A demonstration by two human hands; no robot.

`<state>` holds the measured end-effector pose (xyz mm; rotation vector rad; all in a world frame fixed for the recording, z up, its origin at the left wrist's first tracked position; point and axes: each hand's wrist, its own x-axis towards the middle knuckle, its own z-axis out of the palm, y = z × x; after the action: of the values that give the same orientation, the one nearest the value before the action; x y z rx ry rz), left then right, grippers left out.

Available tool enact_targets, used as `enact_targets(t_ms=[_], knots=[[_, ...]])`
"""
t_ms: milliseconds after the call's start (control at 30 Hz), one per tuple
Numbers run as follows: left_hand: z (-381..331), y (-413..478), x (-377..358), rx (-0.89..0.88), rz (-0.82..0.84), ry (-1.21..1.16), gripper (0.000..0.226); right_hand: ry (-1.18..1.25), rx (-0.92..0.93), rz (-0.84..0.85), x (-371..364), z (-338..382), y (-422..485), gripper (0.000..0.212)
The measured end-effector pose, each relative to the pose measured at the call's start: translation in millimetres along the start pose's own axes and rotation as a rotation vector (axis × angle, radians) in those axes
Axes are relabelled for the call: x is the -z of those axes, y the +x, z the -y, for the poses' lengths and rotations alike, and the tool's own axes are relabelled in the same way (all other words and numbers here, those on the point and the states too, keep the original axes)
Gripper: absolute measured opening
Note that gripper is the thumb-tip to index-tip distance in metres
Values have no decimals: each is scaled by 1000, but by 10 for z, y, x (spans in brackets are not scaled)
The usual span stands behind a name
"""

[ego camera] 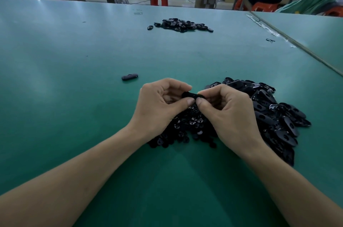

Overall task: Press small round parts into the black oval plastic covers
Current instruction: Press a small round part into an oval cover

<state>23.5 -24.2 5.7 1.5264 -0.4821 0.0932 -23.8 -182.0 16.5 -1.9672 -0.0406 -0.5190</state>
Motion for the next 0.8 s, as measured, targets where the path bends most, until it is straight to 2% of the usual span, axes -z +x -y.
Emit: enact_targets(t_ms=[300, 400, 500, 633, 800], knots=[[10, -3, 10, -12, -44, 43, 22, -104, 71, 27, 38, -5, 5, 10], [19, 15, 18, -49, -124, 116, 25, -304, 159, -55, 58, -21, 10, 16], [-11, 63, 56, -49, -250, 147, 27, -543, 162, -143, 155, -69, 34, 21], [-100, 220, 243, -29, -343, 193, 25, -804, 106, -108, 220, -112, 10, 23], [33, 395, 634, 57, -484, 349, 18, -905, 15, -13, 187, -23, -13, 33]])
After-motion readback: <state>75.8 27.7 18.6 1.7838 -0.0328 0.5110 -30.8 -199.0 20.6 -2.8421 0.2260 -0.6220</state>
